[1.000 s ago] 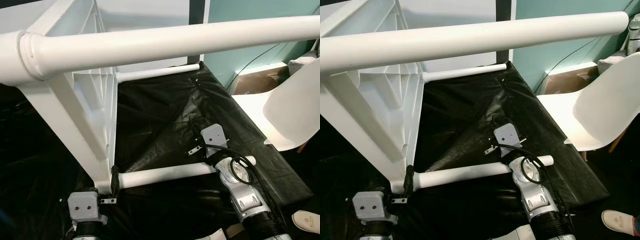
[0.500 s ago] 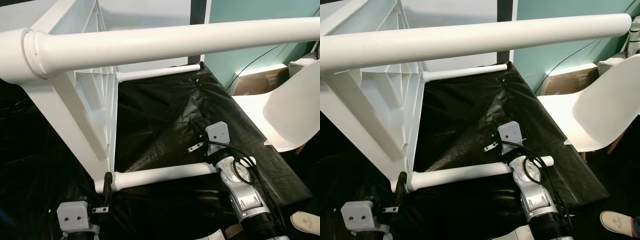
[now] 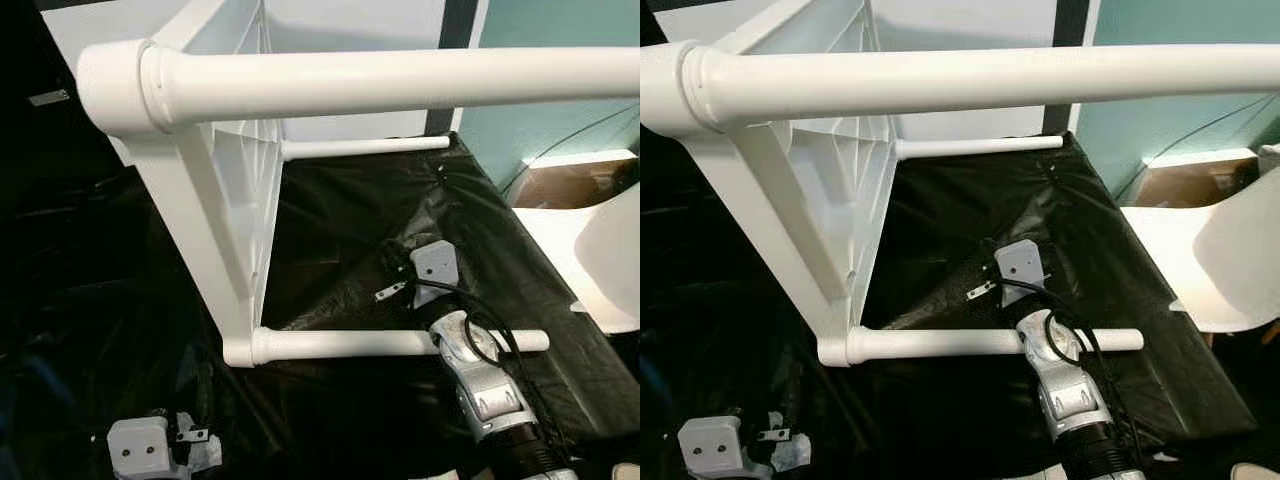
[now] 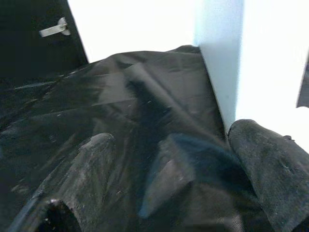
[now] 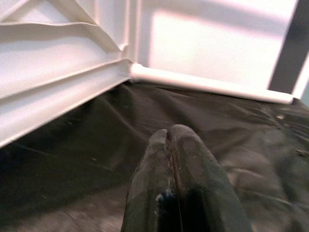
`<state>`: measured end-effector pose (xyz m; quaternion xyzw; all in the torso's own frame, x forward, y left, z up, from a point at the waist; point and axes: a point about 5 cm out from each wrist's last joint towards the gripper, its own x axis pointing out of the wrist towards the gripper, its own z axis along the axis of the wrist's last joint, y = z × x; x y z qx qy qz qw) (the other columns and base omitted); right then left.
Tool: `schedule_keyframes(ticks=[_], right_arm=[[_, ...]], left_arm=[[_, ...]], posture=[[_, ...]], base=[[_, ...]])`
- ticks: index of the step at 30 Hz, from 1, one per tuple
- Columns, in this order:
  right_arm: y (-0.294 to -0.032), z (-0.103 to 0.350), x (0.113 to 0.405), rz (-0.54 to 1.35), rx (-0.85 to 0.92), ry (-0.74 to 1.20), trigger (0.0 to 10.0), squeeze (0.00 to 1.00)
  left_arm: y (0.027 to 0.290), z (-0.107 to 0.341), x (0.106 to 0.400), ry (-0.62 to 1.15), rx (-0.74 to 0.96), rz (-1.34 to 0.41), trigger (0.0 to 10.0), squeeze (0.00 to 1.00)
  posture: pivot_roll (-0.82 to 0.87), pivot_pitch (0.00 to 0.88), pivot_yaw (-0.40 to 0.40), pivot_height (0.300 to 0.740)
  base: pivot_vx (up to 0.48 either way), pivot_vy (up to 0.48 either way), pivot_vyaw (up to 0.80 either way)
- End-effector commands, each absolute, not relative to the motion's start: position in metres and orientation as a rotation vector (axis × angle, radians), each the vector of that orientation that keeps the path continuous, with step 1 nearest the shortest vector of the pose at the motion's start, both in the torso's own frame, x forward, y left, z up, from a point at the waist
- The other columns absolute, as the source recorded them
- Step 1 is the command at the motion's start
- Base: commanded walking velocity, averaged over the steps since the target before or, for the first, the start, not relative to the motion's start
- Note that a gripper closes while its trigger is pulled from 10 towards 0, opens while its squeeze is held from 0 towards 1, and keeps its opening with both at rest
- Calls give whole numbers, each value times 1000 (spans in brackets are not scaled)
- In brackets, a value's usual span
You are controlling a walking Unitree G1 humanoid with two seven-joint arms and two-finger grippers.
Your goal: Building children table
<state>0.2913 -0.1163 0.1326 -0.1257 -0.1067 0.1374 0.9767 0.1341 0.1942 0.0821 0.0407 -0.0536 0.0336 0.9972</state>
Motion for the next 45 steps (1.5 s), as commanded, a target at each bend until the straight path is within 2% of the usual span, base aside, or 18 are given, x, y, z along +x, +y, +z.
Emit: schedule_keyframes(ticks=[1,13,14,15,24,30,31,32,33,34,36,38,41,45], right_arm=[[-119,129,290,269,-239,-194,10000,0],[-121,132,288,240,-335,-225,10000,0],[-122,133,286,232,-337,-236,10000,176],[-125,135,282,221,-311,-246,10000,1000],[-152,144,259,141,-207,-290,10000,1000],[-150,149,253,154,-368,-303,10000,1000],[-149,149,252,149,-455,-313,10000,357],[-149,149,252,149,-455,-313,10000,357],[-148,151,250,133,-547,-342,10000,0],[-147,153,247,122,-623,-375,10000,0],[-147,155,245,118,-662,-396,10000,0],[-146,171,239,98,-781,-518,10000,0],[-146,171,239,98,-781,-518,10000,0],[-153,186,229,19,-907,-642,10000,0]], left_arm=[[193,80,134,-104,88,52,10000,0],[190,75,142,-90,81,83,10000,0],[190,71,144,-77,72,101,10000,0],[189,68,149,-71,66,104,10000,0],[178,75,170,-107,47,103,10000,0],[178,80,175,-116,51,107,10000,0],[178,84,177,-124,53,105,10000,0],[178,84,177,-124,53,105,10000,0],[177,87,178,-132,61,92,10000,0],[176,89,178,-137,66,84,10000,0],[175,90,178,-139,69,78,10000,0],[176,91,174,-134,88,77,10000,0],[176,91,174,-134,88,77,10000,0],[184,85,165,-103,143,100,10000,0]], posture=[[29,0,65,740],[16,0,79,740],[16,0,79,740],[17,0,80,740],[2,0,102,740],[-8,0,112,740],[-11,0,115,740],[-11,0,115,740],[-13,0,120,740],[-13,0,120,740],[-13,0,120,740],[-10,7,125,740],[-10,7,125,740],[-4,9,127,740]], base=[[0,0,0],[0,0,0],[0,0,0],[0,0,0],[0,0,0],[0,0,0],[0,0,0],[0,0,0],[0,0,0],[0,0,0],[0,0,0],[0,0,0],[0,0,0],[0,0,0]])
